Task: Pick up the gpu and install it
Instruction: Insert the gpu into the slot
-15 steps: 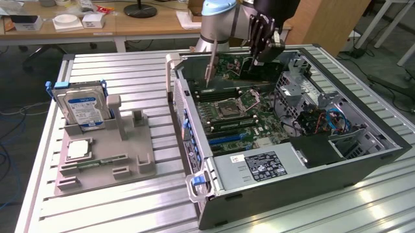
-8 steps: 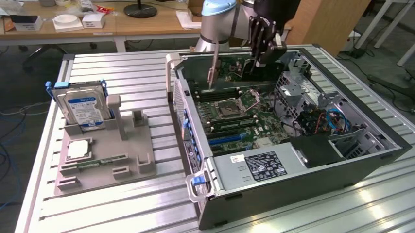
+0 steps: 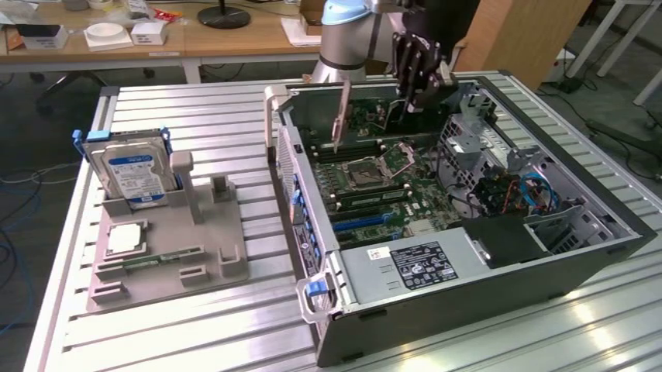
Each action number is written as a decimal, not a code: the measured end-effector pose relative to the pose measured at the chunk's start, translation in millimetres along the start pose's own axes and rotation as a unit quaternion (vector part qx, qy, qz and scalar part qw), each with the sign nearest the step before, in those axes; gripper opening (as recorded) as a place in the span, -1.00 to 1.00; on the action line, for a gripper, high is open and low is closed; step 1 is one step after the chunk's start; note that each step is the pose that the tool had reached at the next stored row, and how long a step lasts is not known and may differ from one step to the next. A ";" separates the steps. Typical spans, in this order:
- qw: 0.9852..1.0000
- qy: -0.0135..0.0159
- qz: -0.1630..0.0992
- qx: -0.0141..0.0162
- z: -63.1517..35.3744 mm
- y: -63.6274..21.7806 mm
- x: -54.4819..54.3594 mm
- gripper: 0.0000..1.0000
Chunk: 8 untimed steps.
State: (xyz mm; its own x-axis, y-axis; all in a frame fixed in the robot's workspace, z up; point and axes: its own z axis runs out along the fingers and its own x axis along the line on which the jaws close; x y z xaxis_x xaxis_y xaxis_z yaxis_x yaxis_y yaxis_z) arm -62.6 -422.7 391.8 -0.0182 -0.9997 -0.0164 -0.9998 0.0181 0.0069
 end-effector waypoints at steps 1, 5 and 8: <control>1.000 0.000 -0.008 0.000 1.2 0.0 0.0 -0.47; 1.000 0.000 -0.018 0.000 8.4 0.3 0.3 -0.47; 1.000 0.000 -0.018 0.000 13.3 0.8 1.9 -0.47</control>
State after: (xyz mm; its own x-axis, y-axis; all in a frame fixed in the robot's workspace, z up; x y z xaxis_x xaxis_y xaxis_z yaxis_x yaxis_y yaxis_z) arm -63.6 -424.4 378.5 0.0178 -0.9997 -0.0164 -0.9998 -0.0179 0.0071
